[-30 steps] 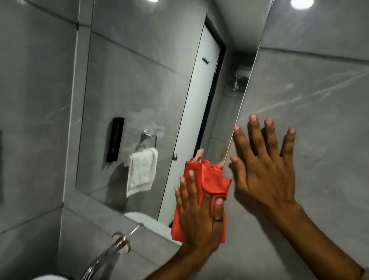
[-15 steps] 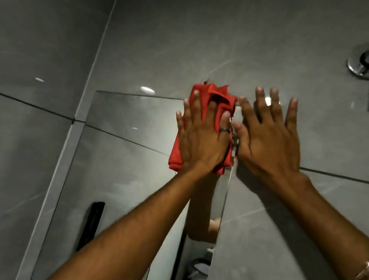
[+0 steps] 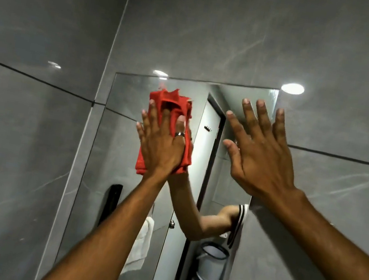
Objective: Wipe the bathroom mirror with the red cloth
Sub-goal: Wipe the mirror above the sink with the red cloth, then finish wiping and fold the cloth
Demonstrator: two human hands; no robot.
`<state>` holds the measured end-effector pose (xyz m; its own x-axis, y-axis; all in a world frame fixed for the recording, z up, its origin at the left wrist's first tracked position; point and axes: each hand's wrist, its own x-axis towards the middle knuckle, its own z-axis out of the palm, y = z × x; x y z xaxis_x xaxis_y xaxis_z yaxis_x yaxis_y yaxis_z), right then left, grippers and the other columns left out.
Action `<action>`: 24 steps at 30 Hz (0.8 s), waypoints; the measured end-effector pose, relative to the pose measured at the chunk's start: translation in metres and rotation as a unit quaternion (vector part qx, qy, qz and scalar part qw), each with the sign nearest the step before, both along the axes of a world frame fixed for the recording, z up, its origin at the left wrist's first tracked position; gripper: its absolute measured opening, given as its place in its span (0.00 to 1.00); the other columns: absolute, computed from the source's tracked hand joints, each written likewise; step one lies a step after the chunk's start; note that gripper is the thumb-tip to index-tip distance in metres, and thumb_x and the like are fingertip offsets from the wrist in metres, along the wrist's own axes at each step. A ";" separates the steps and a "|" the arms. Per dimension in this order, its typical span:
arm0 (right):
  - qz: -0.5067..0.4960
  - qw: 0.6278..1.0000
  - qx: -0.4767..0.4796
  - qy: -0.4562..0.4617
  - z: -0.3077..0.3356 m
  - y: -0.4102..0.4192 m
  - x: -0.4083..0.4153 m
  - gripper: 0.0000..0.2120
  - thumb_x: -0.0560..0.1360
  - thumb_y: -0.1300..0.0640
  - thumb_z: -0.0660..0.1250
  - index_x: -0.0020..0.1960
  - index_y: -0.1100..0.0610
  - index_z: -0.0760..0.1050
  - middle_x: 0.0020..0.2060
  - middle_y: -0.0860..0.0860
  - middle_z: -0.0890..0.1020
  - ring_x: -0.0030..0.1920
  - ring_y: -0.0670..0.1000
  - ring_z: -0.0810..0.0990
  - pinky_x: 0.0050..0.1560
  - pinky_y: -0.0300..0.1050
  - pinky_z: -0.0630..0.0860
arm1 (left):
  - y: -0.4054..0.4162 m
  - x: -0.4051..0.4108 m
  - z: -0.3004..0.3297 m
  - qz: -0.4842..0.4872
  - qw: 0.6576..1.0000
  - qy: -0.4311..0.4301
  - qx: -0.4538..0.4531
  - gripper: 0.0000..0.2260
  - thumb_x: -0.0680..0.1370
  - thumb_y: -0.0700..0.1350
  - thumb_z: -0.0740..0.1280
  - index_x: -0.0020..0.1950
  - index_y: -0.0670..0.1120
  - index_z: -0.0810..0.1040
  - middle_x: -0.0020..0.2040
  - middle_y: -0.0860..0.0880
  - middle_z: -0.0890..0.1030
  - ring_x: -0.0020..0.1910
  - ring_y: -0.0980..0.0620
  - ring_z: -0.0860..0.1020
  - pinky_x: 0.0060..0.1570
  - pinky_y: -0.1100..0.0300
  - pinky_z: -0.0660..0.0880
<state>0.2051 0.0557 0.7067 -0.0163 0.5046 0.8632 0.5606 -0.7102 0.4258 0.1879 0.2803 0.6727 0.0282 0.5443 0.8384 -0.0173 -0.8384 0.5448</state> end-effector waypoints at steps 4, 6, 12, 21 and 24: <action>0.019 0.999 -0.020 -0.029 -0.057 -0.011 0.007 0.32 0.83 0.40 0.48 0.82 0.53 0.57 0.83 0.60 0.57 0.84 0.63 0.55 0.82 0.69 0.54 | -0.029 0.000 -0.090 -0.004 1.000 0.026 -0.009 0.40 0.79 0.72 0.38 0.85 0.51 0.43 0.86 0.47 0.46 0.84 0.43 0.46 0.82 0.40 0.43; 0.029 0.998 -0.039 -0.045 -0.088 -0.015 0.007 0.30 0.82 0.42 0.51 0.81 0.54 0.57 0.82 0.61 0.60 0.82 0.64 0.57 0.81 0.67 0.56 | -0.054 0.000 -0.138 -0.011 0.999 0.047 0.011 0.38 0.80 0.72 0.43 0.84 0.54 0.39 0.86 0.48 0.45 0.85 0.44 0.46 0.82 0.39 0.45; 0.113 0.993 0.008 0.040 -0.195 -0.045 -0.016 0.27 0.84 0.49 0.54 0.80 0.59 0.65 0.81 0.62 0.61 0.84 0.57 0.50 0.85 0.58 0.45 | -0.113 -0.006 -0.254 -0.037 0.986 0.139 0.083 0.40 0.81 0.70 0.50 0.84 0.46 0.52 0.85 0.43 0.49 0.85 0.43 0.43 0.83 0.48 0.39; 0.167 0.872 0.149 0.435 -0.379 -0.097 -0.093 0.30 0.86 0.44 0.48 0.68 0.64 0.78 0.76 0.61 0.72 0.81 0.59 0.59 0.80 0.51 0.59 | -0.158 -0.066 -0.402 -0.317 0.914 0.252 -0.003 0.28 0.86 0.54 0.54 0.81 0.66 0.43 0.84 0.45 0.51 0.84 0.43 0.53 0.82 0.43 0.54; 0.185 0.725 0.302 0.590 -0.437 -0.110 -0.117 0.15 0.86 0.57 0.59 0.68 0.61 0.77 0.69 0.56 0.79 0.74 0.59 0.74 0.72 0.29 0.64 | -0.197 -0.116 -0.441 -0.478 0.765 0.217 -0.372 0.22 0.82 0.58 0.62 0.77 0.63 0.67 0.73 0.39 0.77 0.67 0.41 0.80 0.68 0.42 0.75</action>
<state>0.0877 -0.0543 0.2695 0.8761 0.1784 0.4479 0.4814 -0.2746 -0.8324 0.0719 0.0837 0.2321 0.8997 0.4236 0.1051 -0.1115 -0.0098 0.9937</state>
